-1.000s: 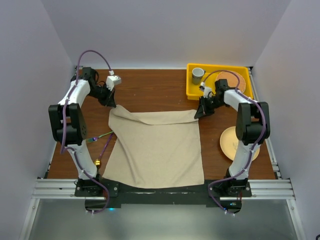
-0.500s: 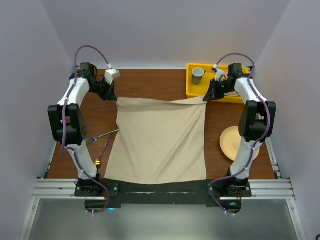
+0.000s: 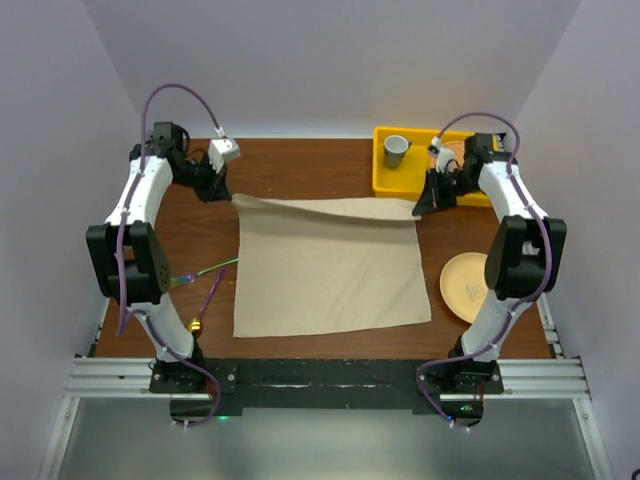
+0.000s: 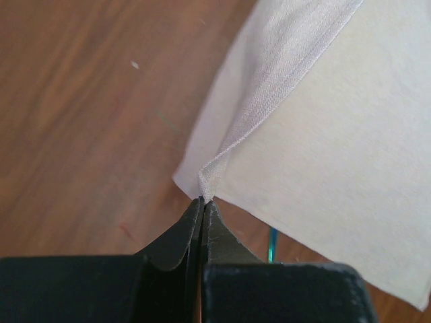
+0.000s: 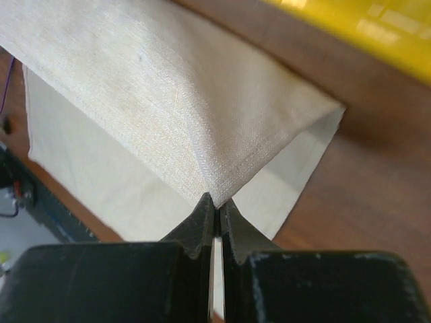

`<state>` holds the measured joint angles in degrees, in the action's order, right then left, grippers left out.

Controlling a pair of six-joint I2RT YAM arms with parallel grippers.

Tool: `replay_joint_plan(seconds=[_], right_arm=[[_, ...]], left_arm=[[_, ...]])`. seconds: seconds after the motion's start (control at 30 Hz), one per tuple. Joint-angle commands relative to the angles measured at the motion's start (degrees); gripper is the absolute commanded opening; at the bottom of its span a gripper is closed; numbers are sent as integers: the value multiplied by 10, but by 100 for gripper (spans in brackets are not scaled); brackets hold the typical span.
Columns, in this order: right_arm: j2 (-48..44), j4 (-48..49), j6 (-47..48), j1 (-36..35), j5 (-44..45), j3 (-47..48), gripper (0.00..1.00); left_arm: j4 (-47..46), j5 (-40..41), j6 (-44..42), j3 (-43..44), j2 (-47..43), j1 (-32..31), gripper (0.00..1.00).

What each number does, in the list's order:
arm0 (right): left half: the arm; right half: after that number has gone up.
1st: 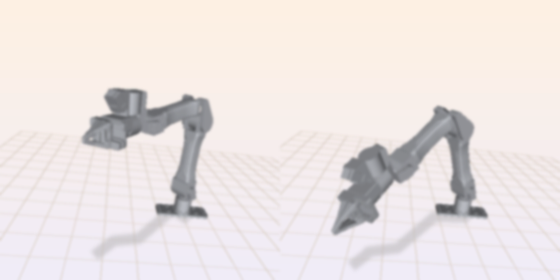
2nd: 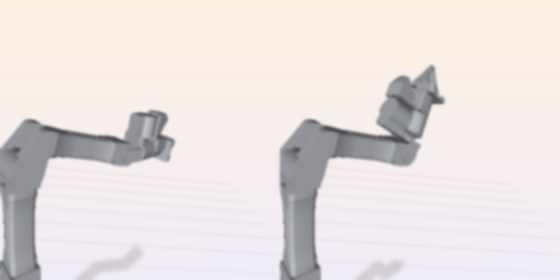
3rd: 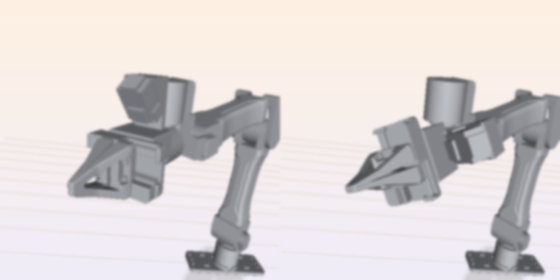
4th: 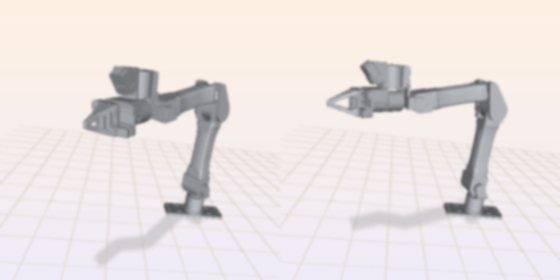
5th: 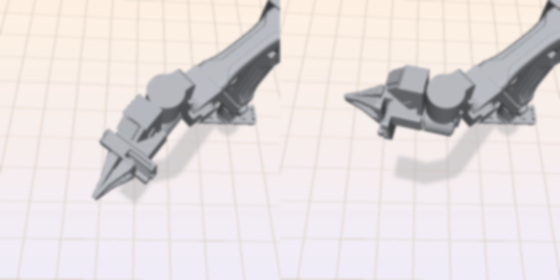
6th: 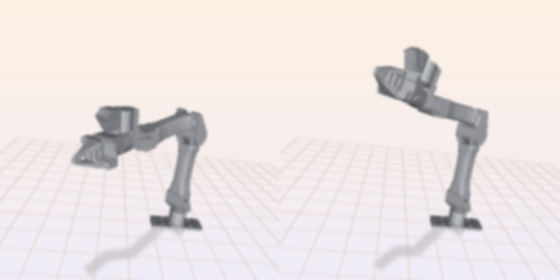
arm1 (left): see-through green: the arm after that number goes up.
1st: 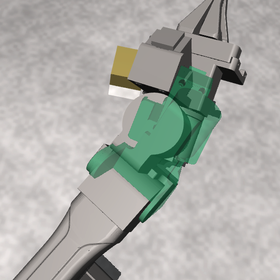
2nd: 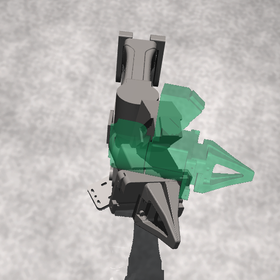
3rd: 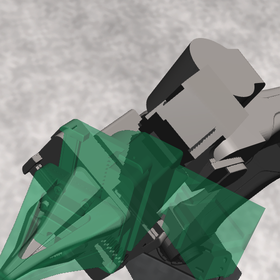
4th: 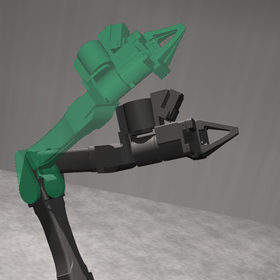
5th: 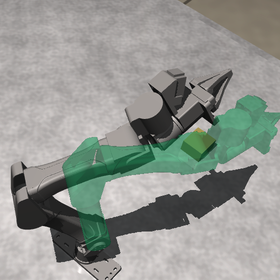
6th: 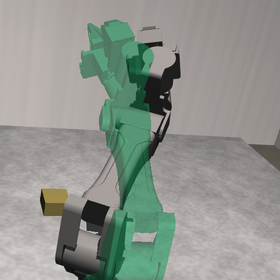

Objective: Fold the napkin into a case and place the utensils inside
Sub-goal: Fold and flatten the napkin at the center of the board.

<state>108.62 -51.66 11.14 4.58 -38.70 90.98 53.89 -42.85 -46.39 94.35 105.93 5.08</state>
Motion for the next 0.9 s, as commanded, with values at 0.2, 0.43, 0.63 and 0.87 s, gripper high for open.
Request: replay_joint_plan(seconds=[0.2,0.43,0.63,0.87], right_arm=[[-92,-147,122,2,132,-148,0],[-48,-143,120,-21,188,-186,0],[33,-144,88,-34,210,-114,3],[120,-178,68,-36,205,38,37]], left_arm=[[163,38,-225,-305,-224,-2,0],[92,72,-172,-399,-261,-38,0],[23,47,-72,-348,-199,-40,0],[-44,29,88,-234,-53,-39,0]])
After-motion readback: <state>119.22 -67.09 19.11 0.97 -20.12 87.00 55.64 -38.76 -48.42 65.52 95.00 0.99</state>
